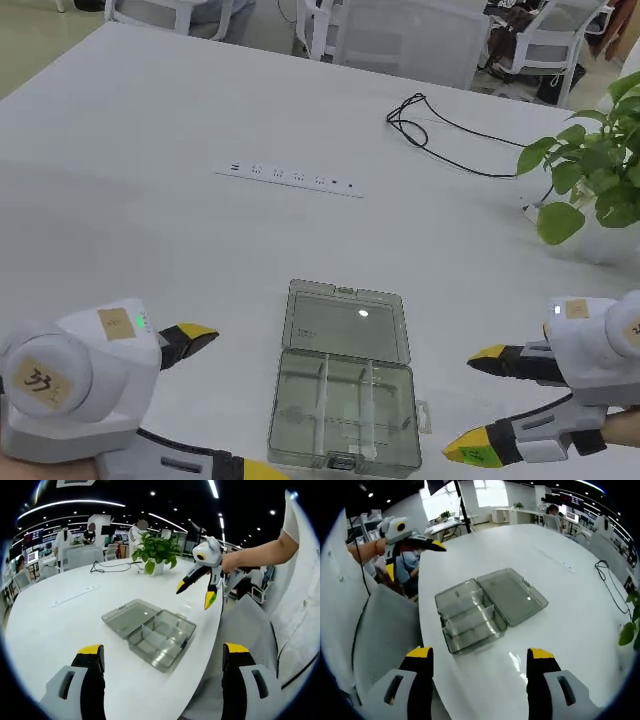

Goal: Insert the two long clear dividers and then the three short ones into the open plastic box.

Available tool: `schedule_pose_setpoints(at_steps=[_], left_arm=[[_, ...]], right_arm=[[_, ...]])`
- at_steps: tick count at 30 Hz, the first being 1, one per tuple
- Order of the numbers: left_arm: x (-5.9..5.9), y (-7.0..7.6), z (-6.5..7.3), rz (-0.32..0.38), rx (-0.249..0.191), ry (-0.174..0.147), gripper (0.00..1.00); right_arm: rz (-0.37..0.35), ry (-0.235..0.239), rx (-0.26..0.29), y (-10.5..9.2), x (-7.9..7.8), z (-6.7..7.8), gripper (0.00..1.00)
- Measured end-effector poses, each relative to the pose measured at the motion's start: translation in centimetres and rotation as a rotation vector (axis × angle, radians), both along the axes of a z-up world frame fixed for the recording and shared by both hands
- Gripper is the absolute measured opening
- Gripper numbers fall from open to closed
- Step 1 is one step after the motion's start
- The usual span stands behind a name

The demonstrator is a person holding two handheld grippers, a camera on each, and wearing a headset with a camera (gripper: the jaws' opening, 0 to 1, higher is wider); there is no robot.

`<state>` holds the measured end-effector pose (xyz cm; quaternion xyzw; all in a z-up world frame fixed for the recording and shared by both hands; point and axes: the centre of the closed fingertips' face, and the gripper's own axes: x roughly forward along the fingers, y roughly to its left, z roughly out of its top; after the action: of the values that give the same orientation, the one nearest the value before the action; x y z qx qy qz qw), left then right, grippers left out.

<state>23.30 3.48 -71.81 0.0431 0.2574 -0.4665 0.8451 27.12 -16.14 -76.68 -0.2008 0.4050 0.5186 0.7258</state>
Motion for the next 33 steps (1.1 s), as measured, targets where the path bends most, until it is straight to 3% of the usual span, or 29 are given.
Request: schedule_pose_setpoints(at_steps=[5,14,25,33], left_arm=[[0.1,0.2,-0.3,0.002,0.004,0.008,1.00],[0.4,0.1,-0.5,0.009,-0.001,0.020,1.00],[1.0,-0.1,-1.0,0.005,-0.004,0.032,1.00],[1.2,-0.1,-1.4,0.000,-0.002,0.044,1.00]], right_arm=[[0.105,-0.009,-0.116,-1.4,0.1,-1.9,0.70],[0.229,-0.023,-0.237,-2.6,1.4,-5.2,0.56],[0.332,-0.032,-0.334,-3.1,2.2,-8.0,0.48],[0.363,-0.030,-0.365,-3.4,2.4,-8.8,0.45]])
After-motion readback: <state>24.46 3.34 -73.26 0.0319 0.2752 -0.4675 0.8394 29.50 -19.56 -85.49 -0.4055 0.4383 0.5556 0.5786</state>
